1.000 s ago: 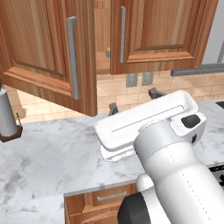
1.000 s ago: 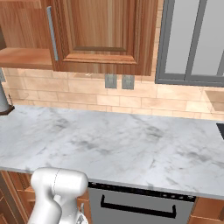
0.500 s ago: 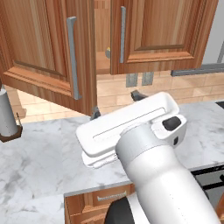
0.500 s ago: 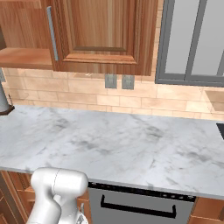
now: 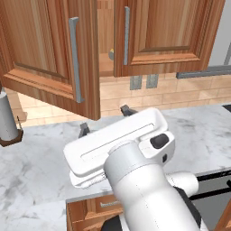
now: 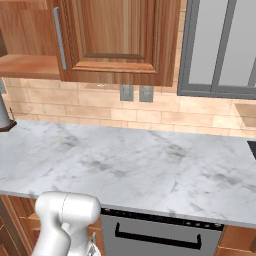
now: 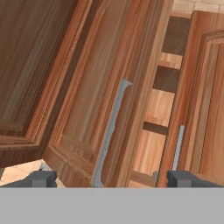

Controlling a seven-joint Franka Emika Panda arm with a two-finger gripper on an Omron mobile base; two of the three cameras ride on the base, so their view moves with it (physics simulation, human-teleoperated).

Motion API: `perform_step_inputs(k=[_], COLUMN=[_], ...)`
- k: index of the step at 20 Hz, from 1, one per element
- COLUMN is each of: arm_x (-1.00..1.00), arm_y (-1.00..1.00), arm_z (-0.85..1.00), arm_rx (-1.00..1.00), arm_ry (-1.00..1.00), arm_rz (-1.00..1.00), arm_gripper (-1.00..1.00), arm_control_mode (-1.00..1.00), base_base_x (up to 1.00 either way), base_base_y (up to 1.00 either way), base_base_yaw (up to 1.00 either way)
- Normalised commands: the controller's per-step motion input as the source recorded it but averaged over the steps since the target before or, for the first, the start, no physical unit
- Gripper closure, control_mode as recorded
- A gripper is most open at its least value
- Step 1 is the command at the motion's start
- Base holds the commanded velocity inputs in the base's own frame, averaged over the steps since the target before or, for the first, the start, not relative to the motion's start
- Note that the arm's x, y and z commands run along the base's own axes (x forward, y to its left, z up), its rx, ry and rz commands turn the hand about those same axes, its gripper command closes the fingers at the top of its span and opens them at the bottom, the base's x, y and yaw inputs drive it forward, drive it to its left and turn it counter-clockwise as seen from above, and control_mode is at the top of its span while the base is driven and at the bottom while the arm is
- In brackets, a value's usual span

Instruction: Pick up the dish brush and dish brush from the sink, and place them back in the cabinet, and close the cabinet doors.

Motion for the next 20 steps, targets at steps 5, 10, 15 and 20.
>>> perform_step_inputs(k=[5,10,15,20], arm_x=[0.0,0.02,0.02,0.1], arm_y=[0.12,0.12,0.0,0.0], arm_z=[-0.24,-0.19,-0.04,-0.01], arm_rx=[0.0,0.0,0.0,0.0], arm_ry=[0.0,0.0,0.0,-0.02], arm_rz=[0.0,0.0,0.0,0.0], arm_gripper=[-1.0,-1.0,-1.0,-1.0], arm_control_mode=[-1.0,-1.0,-1.0,-1.0], base_base_x=[0.0,0.0,0.0,0.0], base_base_y=[0.0,0.0,0.0,0.0], base_base_yaw=[0.0,0.0,0.0,0.0])
